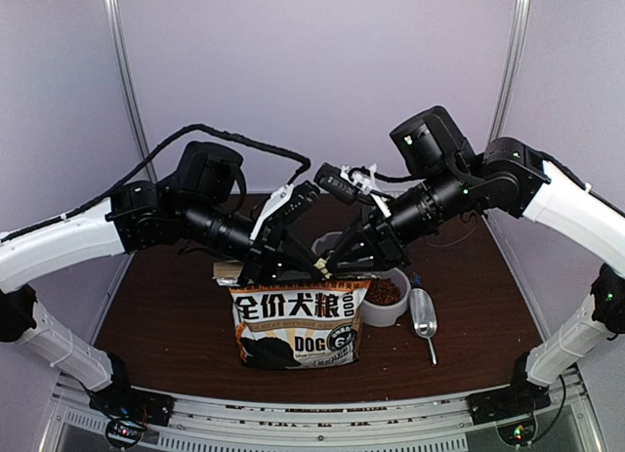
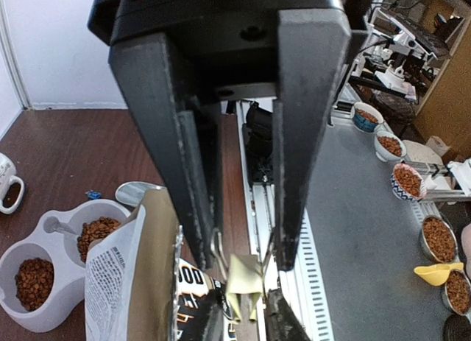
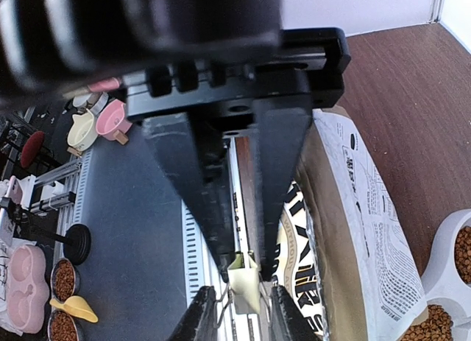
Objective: Serve the pet food
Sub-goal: Pass from the left arm to the right
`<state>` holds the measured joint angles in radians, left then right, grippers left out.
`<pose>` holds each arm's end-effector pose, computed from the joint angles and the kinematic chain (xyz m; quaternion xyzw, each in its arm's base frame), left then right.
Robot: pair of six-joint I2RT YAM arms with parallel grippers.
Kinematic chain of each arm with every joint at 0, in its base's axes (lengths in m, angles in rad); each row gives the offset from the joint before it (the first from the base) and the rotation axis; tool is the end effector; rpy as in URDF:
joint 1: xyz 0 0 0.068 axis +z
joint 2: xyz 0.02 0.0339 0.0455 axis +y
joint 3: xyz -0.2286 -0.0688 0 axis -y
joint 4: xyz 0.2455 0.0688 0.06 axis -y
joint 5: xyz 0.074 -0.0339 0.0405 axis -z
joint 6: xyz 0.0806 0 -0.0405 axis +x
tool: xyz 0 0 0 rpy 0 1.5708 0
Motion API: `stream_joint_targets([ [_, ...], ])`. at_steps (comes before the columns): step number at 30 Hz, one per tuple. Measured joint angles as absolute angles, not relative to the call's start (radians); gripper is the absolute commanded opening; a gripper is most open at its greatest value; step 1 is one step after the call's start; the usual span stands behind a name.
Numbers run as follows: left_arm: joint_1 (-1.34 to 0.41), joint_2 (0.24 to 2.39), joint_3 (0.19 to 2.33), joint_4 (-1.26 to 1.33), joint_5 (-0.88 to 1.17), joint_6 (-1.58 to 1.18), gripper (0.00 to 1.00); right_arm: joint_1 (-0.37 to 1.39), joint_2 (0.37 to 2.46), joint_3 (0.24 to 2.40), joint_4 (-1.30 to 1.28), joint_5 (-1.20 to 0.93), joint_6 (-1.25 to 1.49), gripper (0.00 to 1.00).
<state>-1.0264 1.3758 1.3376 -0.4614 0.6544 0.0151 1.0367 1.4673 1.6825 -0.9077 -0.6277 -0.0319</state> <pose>0.1364 -0.3200 0.3223 0.5474 0.6248 -0.4759 0.2889 0.1275 0.3086 0.3630 -0.5514 0.6741 0.4396 0.2199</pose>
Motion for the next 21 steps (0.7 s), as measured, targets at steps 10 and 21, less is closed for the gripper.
stream_joint_targets([
  [10, -0.989, 1.301, 1.324, -0.467, 0.587, 0.0, 0.81, 1.037, 1.467, 1.682, -0.901, -0.604, -0.031, 0.0],
  [21, -0.775, 1.056, 1.084, -0.463, 0.504, -0.126, 0.9, 1.036, 1.488, 1.727, -0.91, -0.593, -0.046, 0.0],
])
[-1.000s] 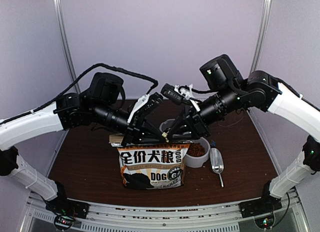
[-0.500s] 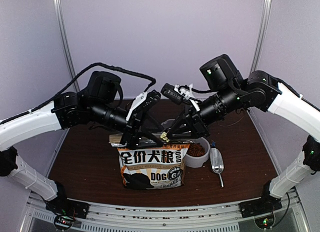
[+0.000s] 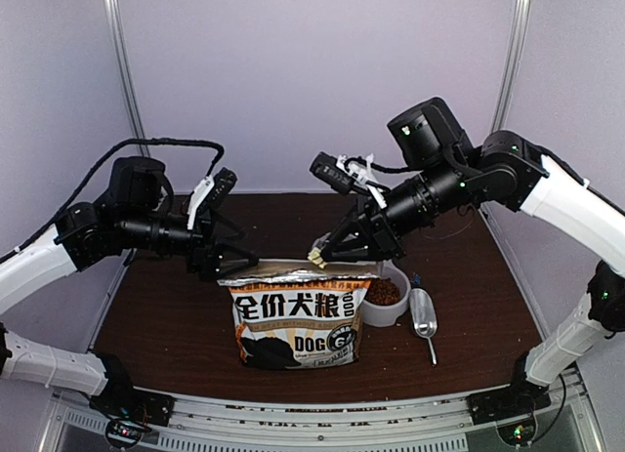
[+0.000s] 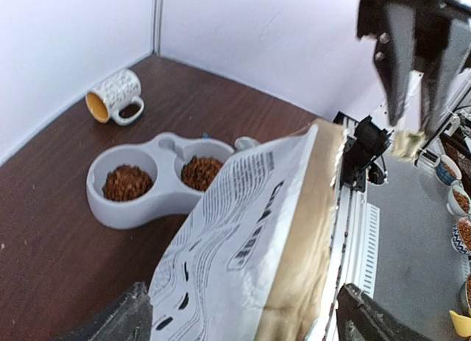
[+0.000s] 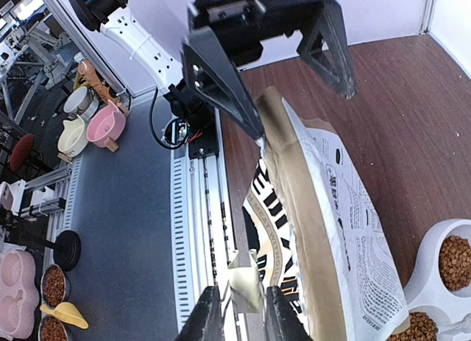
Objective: Serve the pet food
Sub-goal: Pass from the left arm to the right, then install the clamp onto the pet food bag.
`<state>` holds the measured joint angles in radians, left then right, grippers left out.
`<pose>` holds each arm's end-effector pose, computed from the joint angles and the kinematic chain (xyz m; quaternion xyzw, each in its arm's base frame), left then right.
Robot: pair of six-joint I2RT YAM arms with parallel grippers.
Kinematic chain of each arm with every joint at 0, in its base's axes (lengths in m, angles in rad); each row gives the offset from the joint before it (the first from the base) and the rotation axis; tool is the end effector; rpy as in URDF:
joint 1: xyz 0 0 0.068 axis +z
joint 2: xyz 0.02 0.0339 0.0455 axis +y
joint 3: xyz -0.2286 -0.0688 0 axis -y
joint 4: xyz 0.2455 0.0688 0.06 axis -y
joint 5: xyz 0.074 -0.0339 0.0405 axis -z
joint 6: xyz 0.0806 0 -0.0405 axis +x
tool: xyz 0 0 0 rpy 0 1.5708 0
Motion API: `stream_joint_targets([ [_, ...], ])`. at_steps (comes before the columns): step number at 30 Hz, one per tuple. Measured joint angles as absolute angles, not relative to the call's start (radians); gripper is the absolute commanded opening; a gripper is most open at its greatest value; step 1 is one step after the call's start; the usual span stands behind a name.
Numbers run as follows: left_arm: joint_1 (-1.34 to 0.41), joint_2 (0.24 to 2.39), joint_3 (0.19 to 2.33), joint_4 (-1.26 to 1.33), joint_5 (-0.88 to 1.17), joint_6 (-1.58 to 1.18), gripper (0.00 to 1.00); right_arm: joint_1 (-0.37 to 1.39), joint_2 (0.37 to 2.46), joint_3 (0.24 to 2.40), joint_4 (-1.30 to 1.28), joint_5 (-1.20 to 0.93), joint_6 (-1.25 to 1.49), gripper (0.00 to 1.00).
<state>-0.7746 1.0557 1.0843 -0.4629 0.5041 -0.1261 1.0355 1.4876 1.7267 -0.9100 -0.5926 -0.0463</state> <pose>0.1745 -0.2252 0.3186 0.3873 0.7309 -0.4161 0.3777 0.1325 0.3117 0.3702 -0.5523 0.6729 0.4289 0.2413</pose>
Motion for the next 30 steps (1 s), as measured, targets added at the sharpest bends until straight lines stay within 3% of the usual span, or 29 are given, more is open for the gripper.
stream_joint_targets([
  [5, -0.757, 1.069, 1.037, -0.516, 0.474, -0.173, 0.83, 1.036, 1.534, 1.776, -0.916, -0.593, -0.056, 0.0],
  [10, -0.745, 1.071, 1.031, -0.525, 0.471, -0.197, 0.66, 1.036, 1.555, 1.784, -0.926, -0.593, -0.059, 0.0],
  [16, -0.73, 1.054, 0.992, -0.523, 0.478, -0.208, 0.6, 1.036, 1.594, 1.838, -0.95, -0.593, -0.08, 0.0],
  [30, -0.725, 1.002, 0.936, -0.496, 0.53, -0.175, 0.11, 1.036, 1.827, 2.125, -1.067, -0.561, -0.144, 0.0],
])
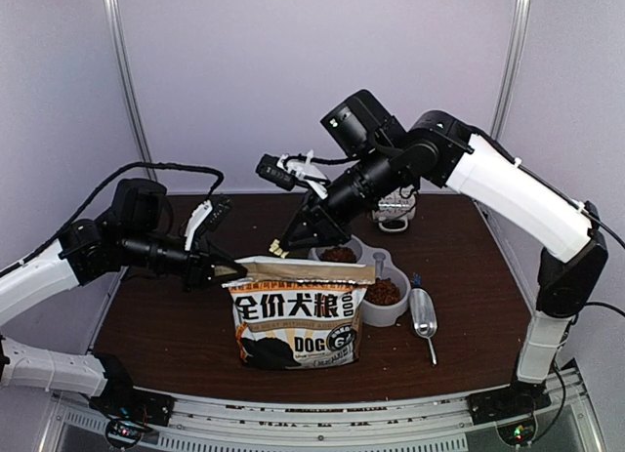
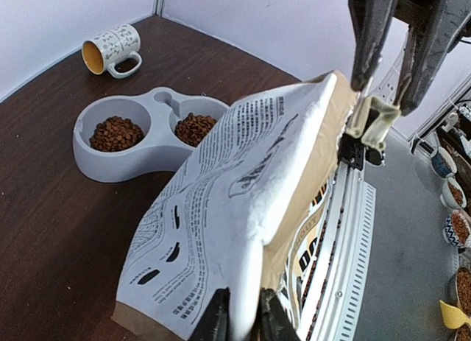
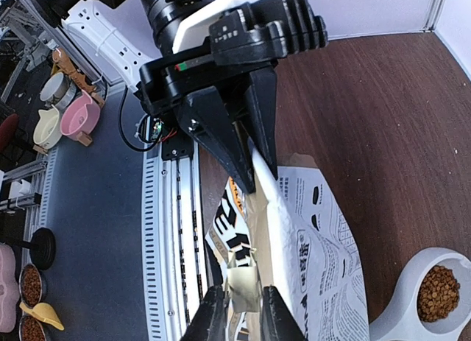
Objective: Serve the pet food
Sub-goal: Install the clamp onto the pet food bag.
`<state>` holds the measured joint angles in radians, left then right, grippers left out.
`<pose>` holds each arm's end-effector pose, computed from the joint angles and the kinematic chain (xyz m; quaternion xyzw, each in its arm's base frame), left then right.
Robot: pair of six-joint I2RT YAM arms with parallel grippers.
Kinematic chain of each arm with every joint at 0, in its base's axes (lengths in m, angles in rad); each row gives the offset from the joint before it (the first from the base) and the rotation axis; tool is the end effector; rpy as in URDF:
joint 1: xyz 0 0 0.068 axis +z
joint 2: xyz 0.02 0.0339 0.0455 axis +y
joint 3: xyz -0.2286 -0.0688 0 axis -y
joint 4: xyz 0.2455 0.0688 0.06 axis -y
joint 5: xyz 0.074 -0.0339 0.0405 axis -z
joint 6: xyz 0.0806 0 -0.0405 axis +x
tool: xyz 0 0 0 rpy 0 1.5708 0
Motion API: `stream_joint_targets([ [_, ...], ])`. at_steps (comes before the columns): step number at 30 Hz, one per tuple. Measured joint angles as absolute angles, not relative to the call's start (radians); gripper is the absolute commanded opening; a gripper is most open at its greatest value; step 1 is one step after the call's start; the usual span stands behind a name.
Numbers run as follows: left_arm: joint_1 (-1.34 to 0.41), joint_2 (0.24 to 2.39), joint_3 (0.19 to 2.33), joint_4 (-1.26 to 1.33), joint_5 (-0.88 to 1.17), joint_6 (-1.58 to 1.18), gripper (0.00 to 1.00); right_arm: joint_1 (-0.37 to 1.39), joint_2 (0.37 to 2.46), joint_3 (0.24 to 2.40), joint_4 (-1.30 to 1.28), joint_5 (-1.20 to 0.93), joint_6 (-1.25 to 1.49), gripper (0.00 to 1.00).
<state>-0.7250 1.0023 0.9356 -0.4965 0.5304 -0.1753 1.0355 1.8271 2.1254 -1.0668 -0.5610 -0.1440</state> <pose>0.1730 -0.2077 0.2730 0.3512 0.7791 -0.4094 0.3196 0.1657 0.3636 0.3653 -0.5818 0.6751 0.3917 0.2287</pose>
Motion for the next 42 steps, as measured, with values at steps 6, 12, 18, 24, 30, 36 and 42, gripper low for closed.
stream_joint_targets([
  [6, -0.719, 1.002, 0.925, -0.483, 0.553, -0.123, 0.0, 1.036, 1.927, 2.235, -1.122, -0.56, -0.172, 0.0],
  [12, -0.719, 1.002, 0.924, -0.482, 0.574, -0.062, 0.0, 1.036, 1.976, 2.268, -1.155, -0.56, -0.186, 0.0],
  [18, -0.713, 1.002, 0.924, -0.487, 0.597, -0.003, 0.0, 1.036, 1.995, 2.291, -1.177, -0.552, -0.197, 0.0],
  [24, -0.71, 1.007, 0.93, -0.495, 0.611, 0.039, 0.0, 1.037, 2.007, 2.305, -1.19, -0.523, -0.206, 0.0],
  [30, -0.71, 1.032, 0.963, -0.53, 0.613, 0.071, 0.0, 1.038, 2.028, 2.328, -1.198, -0.513, -0.207, 0.0],
  [36, -0.711, 1.051, 0.988, -0.554, 0.617, 0.088, 0.0, 1.038, 2.029, 2.329, -1.166, -0.532, -0.207, 0.0],
  [42, -0.716, 1.039, 0.977, -0.543, 0.603, 0.072, 0.26, 1.024, 2.002, 2.264, -1.081, -0.591, -0.203, 0.0],
])
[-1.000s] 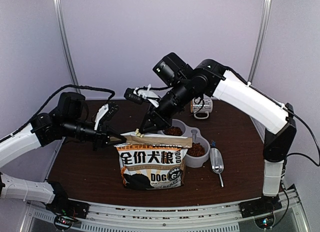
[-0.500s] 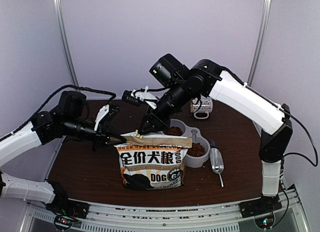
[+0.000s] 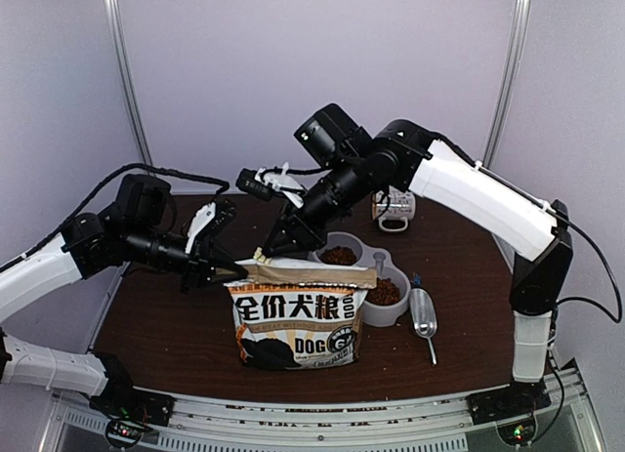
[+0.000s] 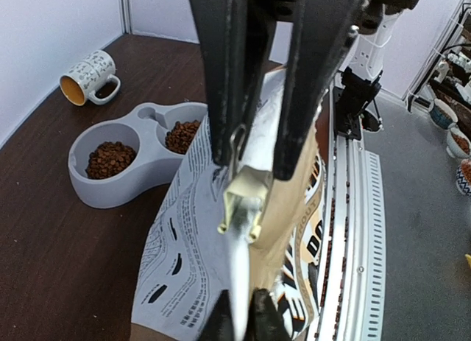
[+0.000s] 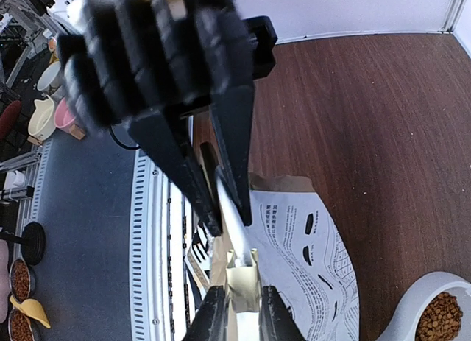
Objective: Serve the pet food
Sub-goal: Install the clamp onto the pet food bag.
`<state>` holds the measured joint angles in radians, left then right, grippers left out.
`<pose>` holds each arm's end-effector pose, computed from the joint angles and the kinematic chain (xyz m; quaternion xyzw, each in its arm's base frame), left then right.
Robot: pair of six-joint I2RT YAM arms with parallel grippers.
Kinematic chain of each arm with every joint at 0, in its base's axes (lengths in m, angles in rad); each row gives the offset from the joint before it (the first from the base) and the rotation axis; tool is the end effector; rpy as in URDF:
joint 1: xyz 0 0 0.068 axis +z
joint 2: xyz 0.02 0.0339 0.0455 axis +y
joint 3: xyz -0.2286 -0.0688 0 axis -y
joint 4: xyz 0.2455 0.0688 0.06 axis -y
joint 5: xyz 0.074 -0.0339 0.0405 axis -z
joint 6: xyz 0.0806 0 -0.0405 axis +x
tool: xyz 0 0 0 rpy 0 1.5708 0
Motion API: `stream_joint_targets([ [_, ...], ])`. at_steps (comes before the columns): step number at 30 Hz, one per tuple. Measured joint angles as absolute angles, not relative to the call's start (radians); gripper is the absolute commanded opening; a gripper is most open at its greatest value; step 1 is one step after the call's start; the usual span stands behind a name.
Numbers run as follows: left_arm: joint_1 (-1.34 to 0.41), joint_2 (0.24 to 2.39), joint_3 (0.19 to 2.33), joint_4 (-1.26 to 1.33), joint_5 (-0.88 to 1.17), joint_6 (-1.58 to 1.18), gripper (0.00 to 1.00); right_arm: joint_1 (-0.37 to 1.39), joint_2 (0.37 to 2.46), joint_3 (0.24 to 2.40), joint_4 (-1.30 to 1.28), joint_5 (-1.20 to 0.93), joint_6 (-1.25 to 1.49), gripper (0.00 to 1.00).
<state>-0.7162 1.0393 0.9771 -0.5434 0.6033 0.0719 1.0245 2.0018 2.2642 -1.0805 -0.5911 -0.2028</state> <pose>0.1724 -0.2106 0.2753 0.4520 0.7280 -0.3899 0.3370 0.1868 0.3936 0.3400 -0.5999 0.6657 0.3888 0.2141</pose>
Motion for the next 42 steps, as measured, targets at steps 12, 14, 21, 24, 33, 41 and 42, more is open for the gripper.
stream_joint_targets([
  [12, -0.722, 0.907, 0.846, -0.4, 0.455, -0.089, 0.43, 1.012, 1.947, 2.173, -0.966, -0.632, -0.176, 0.0],
  [14, -0.722, 0.895, 0.828, -0.389, 0.439, -0.111, 0.42, 1.011, 1.946, 2.172, -0.945, -0.64, -0.171, 0.0],
  [21, -0.723, 0.886, 0.813, -0.367, 0.43, -0.147, 0.02, 1.01, 1.948, 2.173, -0.91, -0.662, -0.15, 0.0],
  [24, -0.727, 0.887, 0.813, -0.365, 0.453, -0.146, 0.0, 1.01, 1.962, 2.187, -0.908, -0.672, -0.15, 0.0],
  [33, -0.721, 0.913, 0.849, -0.407, 0.533, -0.063, 0.0, 1.011, 2.016, 2.207, -0.91, -0.692, -0.154, 0.0],
  [41, -0.717, 0.974, 0.931, -0.505, 0.566, 0.04, 0.0, 1.011, 2.051, 2.254, -0.95, -0.733, -0.182, 0.0],
  [42, -0.717, 0.976, 0.934, -0.51, 0.567, 0.047, 0.0, 1.011, 2.057, 2.262, -0.959, -0.738, -0.189, 0.0],
])
